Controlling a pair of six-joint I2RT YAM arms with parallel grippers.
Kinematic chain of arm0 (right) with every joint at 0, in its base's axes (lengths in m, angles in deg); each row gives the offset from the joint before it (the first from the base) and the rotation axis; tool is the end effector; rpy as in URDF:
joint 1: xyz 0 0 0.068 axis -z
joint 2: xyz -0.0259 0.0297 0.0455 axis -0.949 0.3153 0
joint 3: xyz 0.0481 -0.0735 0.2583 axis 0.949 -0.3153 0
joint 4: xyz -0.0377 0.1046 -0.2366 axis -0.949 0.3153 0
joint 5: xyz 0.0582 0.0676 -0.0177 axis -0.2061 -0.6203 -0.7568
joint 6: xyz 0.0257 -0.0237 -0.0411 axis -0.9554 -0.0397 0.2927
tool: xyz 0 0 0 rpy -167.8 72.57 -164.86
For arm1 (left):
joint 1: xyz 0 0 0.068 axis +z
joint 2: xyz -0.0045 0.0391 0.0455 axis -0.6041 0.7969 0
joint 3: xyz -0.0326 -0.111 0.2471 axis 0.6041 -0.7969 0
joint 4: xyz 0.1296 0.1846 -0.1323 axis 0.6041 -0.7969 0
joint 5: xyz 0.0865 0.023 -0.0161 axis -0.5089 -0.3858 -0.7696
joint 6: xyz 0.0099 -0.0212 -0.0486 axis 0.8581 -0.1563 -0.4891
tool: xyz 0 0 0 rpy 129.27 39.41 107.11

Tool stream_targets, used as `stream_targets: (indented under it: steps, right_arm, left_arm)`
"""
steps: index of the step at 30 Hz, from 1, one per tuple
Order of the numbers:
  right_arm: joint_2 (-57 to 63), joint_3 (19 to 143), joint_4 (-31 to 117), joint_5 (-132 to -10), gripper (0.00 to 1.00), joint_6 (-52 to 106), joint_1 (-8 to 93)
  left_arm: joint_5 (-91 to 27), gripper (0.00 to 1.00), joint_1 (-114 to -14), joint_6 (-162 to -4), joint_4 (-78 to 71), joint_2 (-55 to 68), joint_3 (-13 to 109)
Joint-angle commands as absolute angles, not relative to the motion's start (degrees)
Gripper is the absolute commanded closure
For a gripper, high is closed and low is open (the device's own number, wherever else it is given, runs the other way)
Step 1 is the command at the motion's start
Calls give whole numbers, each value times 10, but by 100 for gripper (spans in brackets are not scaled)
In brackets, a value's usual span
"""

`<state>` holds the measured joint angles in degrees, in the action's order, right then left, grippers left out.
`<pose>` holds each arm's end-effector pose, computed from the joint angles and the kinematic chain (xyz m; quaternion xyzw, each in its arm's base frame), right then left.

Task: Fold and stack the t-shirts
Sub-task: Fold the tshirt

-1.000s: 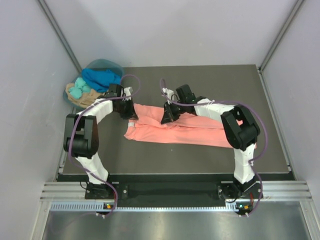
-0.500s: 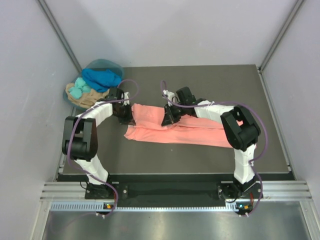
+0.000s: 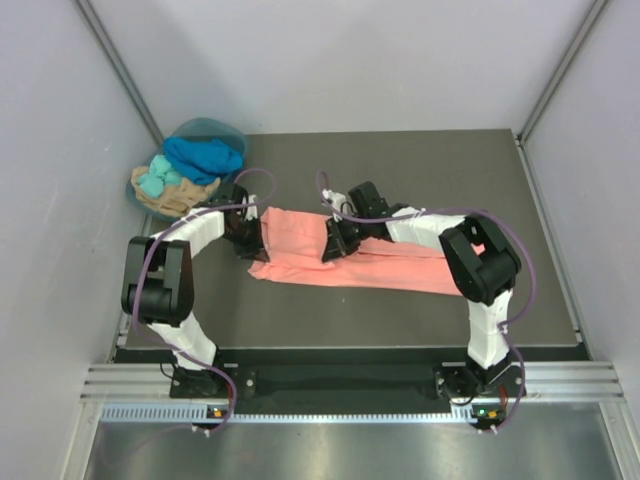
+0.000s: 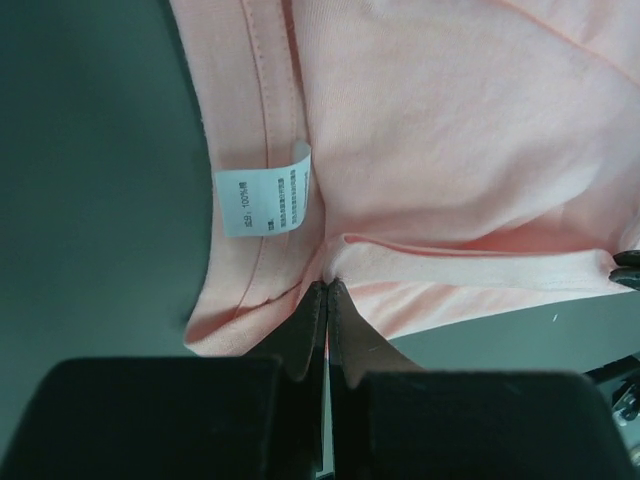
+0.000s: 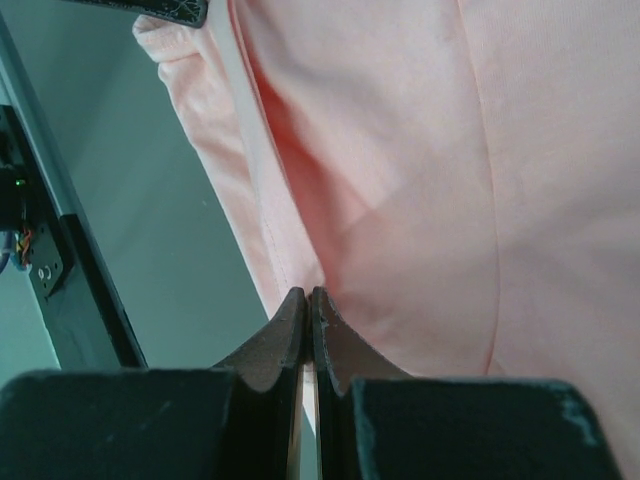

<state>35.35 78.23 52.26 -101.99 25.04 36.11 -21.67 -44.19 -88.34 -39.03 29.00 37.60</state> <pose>0.3251 0.2592 0.1636 -0.3141 0.8376 0.4089 0.1802 0.3234 -0.0511 0.1747 -0.0568 0.9711 -0.1890 0.1341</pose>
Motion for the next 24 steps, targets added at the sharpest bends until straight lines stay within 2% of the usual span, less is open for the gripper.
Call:
stream_targets:
  steps: [1, 5, 6, 7, 9, 10, 13, 18, 24]
  right_arm:
    - [322, 774, 508, -1016, 100, 248, 350]
    - [319, 769, 510, -1008, 98, 248, 349]
    - [317, 770, 518, -1002, 94, 249, 349]
    - [315, 770, 523, -990, 86, 250, 349]
    - [307, 776, 555, -973, 76, 252, 349]
    - [301, 777, 566, -951, 70, 252, 349]
    - [265, 772, 609, -893, 65, 231, 350]
    - [175, 731, 629, -823, 63, 162, 394]
    - [139, 690, 645, -718, 66, 113, 508]
  left_arm:
    - [-231, 100, -444, -891, -417, 265, 366]
    - [-245, 99, -444, -896, -434, 271, 368]
    - [-248, 95, -444, -896, -447, 272, 374]
    - [-253, 92, -444, -898, -454, 270, 377]
    - [-284, 85, -444, -911, -474, 262, 393]
    - [-294, 77, -444, -918, -487, 249, 400]
    - [-309, 69, -444, -946, -489, 226, 431]
    - [-271, 66, -444, -969, -431, 230, 483]
    - [-183, 66, -445, -988, -346, 340, 554]
